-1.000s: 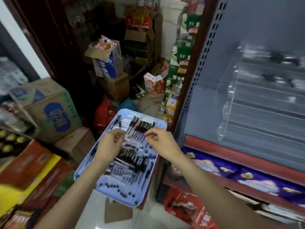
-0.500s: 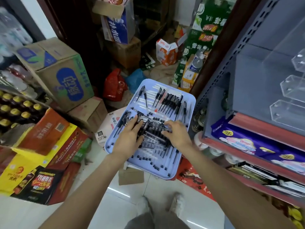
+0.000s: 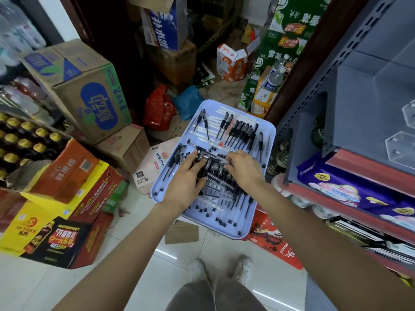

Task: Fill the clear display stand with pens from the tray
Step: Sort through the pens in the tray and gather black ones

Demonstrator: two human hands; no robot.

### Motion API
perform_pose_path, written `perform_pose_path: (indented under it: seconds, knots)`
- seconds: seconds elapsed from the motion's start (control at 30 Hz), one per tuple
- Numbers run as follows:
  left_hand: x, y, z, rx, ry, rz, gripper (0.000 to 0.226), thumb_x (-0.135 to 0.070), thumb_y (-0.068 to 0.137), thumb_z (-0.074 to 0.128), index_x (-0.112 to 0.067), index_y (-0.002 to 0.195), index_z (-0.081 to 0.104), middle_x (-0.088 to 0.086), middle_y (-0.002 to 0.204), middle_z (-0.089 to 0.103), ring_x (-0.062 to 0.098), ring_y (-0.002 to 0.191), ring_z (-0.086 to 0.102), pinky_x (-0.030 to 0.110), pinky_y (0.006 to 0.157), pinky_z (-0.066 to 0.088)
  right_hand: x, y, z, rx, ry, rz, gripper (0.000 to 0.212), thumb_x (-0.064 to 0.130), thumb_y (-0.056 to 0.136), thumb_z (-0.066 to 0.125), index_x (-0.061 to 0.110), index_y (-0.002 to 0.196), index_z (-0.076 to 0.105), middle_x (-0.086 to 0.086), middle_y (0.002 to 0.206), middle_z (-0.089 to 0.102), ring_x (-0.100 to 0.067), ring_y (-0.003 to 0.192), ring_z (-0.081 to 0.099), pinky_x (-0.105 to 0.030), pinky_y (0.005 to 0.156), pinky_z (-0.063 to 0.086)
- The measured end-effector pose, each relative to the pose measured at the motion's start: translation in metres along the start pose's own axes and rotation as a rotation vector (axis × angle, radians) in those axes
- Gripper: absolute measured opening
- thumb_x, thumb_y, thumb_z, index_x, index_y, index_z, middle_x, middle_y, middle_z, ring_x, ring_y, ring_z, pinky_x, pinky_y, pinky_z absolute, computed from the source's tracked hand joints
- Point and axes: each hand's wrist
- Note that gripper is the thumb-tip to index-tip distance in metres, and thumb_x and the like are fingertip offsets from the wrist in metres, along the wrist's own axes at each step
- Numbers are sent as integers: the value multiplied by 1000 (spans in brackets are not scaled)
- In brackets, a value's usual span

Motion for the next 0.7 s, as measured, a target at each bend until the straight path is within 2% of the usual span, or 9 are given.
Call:
perform_pose_path:
  seconds: [0.13, 0.27, 0.37, 0.47, 0.53, 0.57, 0.63, 0.67, 0.7]
  knots:
    - [-1, -1, 0, -12, -44, -17, 53, -19, 95, 50, -20, 145, 30, -3, 158, 6, 29, 130, 42, 33, 99, 41, -9, -2, -8, -2, 100, 40, 20, 21, 98, 47, 7, 102, 61, -11, 102, 56, -28, 85, 58, -40, 73, 49]
    - [0, -1, 2, -28, -108, -23, 54, -19, 94, 54, -19, 144, 32, -5, 157, 9, 17, 138, 30, 29, 100, 41, -23, -15, -16, -86, 379, 156, 24, 15, 96, 51, -3, 90, 66, -18, 85, 64, -30, 75, 59, -44, 81, 50]
    - [-6, -1, 2, -64, -139, -39, 51, -20, 93, 55, -18, 141, 36, -3, 156, 15, 17, 142, 22, 35, 109, 34, -30, -26, -23, -133, 571, 239, 24, 15, 95, 54, -4, 91, 68, -21, 96, 68, -32, 82, 61, -43, 85, 50]
    - [-29, 5, -8, -128, -267, -34, 43, -24, 95, 51, -18, 137, 43, -2, 151, 28, 15, 138, 27, 33, 111, 31, -25, -32, -34, -117, 905, 297, 23, 14, 94, 55, 1, 108, 66, -15, 107, 65, -21, 86, 60, -31, 82, 53]
    - [-57, 17, -22, -84, -459, -50, 35, -31, 95, 51, -18, 128, 52, 1, 136, 48, 13, 121, 47, 33, 100, 41, -19, -35, -45, -97, 1023, 263, 24, 14, 93, 55, 2, 111, 65, -11, 99, 64, -16, 82, 59, -22, 74, 53]
    - [-71, 24, -27, -68, -563, -38, 28, -34, 94, 51, -15, 114, 58, 4, 115, 59, 10, 101, 57, 33, 87, 46, -17, -37, -51, -97, 1032, 237, 23, 15, 93, 56, 3, 110, 65, -9, 94, 64, -16, 80, 60, -21, 72, 54]
    - [-97, 38, -40, -90, -709, -34, 33, -37, 91, 55, -5, 84, 58, 3, 75, 56, 6, 64, 53, 31, 63, 44, -14, -39, -65, -132, 1063, 202, 21, 13, 92, 56, 2, 106, 67, -8, 85, 65, -16, 74, 61, -19, 69, 56]
    - [-108, 44, -45, -102, -759, -33, 42, -41, 88, 58, 1, 80, 57, 6, 70, 54, 10, 62, 52, 37, 63, 46, -16, -40, -74, -160, 1082, 198, 20, 11, 92, 57, 1, 104, 68, -8, 80, 64, -15, 69, 60, -19, 66, 56]
    - [-118, 51, -48, -105, -811, -33, 47, -43, 86, 59, 4, 81, 59, 11, 74, 57, 16, 69, 56, 43, 71, 50, -20, -42, -83, -187, 1086, 191, 19, 10, 91, 57, 0, 102, 69, -7, 75, 64, -14, 65, 59, -20, 65, 56]
Point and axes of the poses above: each hand's wrist, its own y-axis towards the middle knuckle, its own z-axis out of the palm, x = y × z
